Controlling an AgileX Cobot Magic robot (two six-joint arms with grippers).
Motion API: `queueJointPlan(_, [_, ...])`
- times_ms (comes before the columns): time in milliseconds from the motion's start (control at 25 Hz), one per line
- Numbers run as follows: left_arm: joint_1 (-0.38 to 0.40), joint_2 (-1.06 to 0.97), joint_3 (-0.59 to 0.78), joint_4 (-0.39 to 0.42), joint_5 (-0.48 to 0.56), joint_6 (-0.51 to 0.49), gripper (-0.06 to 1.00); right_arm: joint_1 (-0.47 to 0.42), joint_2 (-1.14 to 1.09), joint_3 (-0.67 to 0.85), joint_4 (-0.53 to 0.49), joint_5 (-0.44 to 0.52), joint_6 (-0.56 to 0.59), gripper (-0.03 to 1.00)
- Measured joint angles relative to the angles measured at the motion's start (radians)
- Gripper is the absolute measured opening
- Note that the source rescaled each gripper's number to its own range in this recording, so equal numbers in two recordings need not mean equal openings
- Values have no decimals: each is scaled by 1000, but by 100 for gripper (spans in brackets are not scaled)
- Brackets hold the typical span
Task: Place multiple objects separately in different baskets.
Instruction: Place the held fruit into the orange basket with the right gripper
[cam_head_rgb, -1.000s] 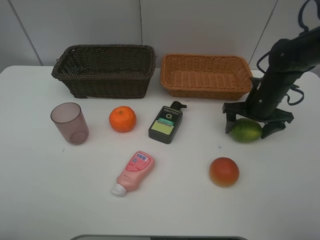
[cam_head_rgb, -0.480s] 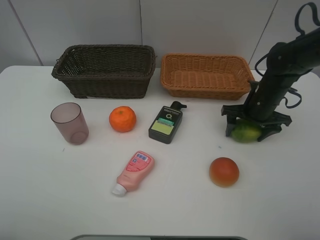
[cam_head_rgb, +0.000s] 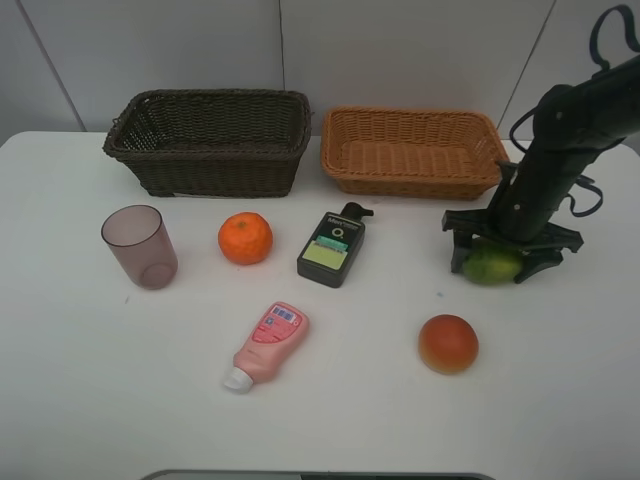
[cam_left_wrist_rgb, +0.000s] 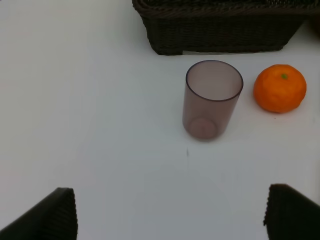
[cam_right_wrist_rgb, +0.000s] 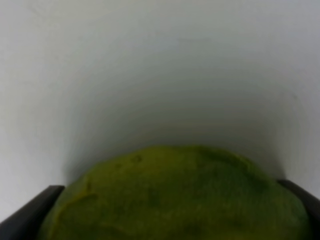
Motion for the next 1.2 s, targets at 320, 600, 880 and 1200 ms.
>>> queueJointPlan(320, [0,0,0,0,0,0,96,0,0,0,0,9,0,66])
queueJointPlan(600, [0,0,0,0,0,0,96,0,-58,-15,-14,74,0,66])
queueJointPlan(880, [0,0,0,0,0,0,96,0,-128,-219,-50,368,-2,66])
queueJointPlan(1200, [0,0,0,0,0,0,96,25,-78,-464,-39,475,-27,66])
